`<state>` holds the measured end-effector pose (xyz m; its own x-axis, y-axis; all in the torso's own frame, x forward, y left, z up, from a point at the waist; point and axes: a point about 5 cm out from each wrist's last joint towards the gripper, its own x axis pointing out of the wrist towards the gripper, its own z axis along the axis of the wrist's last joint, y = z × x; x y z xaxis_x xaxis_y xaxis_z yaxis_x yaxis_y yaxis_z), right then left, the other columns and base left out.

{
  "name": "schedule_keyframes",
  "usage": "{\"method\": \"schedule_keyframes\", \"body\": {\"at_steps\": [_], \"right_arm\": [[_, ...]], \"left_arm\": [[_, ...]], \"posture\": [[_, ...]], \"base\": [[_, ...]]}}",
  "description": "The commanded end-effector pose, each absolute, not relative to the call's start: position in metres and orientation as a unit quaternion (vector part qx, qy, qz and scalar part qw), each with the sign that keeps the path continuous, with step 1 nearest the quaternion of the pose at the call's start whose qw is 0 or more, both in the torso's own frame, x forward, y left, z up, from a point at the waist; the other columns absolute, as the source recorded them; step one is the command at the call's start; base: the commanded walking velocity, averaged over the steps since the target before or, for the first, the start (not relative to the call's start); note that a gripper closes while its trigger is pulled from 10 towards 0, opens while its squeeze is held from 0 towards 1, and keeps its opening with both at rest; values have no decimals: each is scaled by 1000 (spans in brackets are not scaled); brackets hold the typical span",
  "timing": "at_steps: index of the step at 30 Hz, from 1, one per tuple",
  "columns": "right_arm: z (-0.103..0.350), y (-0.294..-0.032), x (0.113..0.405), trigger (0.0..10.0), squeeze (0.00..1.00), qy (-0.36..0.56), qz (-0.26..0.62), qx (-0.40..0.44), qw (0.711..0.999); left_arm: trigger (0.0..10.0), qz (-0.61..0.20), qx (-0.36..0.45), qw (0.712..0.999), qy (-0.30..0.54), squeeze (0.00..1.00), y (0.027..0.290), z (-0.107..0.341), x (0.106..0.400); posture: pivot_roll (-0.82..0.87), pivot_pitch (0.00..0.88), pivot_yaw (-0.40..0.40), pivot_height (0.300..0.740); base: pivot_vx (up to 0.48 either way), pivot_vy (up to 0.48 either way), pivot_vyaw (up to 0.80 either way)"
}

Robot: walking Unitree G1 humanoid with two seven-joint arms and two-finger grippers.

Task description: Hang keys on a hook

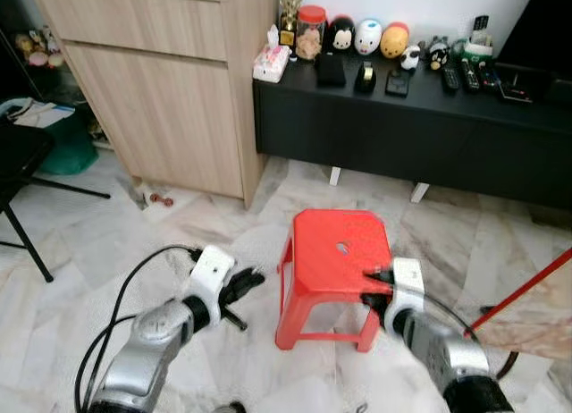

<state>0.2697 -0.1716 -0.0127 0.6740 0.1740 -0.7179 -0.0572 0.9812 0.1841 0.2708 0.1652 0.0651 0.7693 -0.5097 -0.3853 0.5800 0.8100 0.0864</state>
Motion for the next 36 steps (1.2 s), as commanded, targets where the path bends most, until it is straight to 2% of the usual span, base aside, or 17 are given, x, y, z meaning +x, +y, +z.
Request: {"method": "schedule_keyframes", "body": {"at_steps": [1,5,6,9,10,17,20,23,28,31,36], "right_arm": [[-31,-180,254,10000,0,427,52,28,902],[-47,-180,240,10000,0,453,55,3,890],[-54,-179,231,10000,0,466,57,-8,883],[-59,-178,225,10000,0,472,57,-10,880],[-61,-177,223,10000,0,473,56,-12,879],[-75,-177,204,10000,0,484,34,-3,874],[-82,-180,191,10000,0,495,0,31,869],[-86,-180,183,10000,0,500,-15,46,865],[-91,-179,173,10000,0,506,-64,81,857],[-91,-177,173,10000,0,507,-32,61,859],[-92,-188,169,10000,0,505,-52,66,859]], "left_arm": [[10000,-270,226,895,273,0,182,25,257],[10000,-283,349,825,343,0,200,-10,236],[10000,-294,391,789,373,0,207,-27,222],[10000,-285,410,772,393,0,213,-39,212],[10000,-271,412,771,404,0,217,-45,208],[10000,-118,339,812,460,0,237,-68,185],[10000,-40,253,837,484,0,244,-75,172],[10000,-1,199,842,501,0,245,-81,162],[10000,45,141,849,508,0,243,-86,154],[10000,40,138,847,512,0,239,-88,152],[10000,42,131,852,506,0,237,-88,153]], "posture": [[5,133,-55,740],[9,128,-53,740],[9,128,-53,740],[9,128,-53,740],[9,128,-53,740],[4,116,-57,740],[-3,105,-60,740],[-4,92,-59,740],[-4,76,-52,740],[-6,71,-50,740],[-8,53,-50,740]], "base": [[0,0,0],[0,0,0],[0,0,0],[0,0,0],[0,0,0],[0,0,0],[0,0,0],[0,0,0],[0,0,0],[0,0,0],[0,-58,0]]}}
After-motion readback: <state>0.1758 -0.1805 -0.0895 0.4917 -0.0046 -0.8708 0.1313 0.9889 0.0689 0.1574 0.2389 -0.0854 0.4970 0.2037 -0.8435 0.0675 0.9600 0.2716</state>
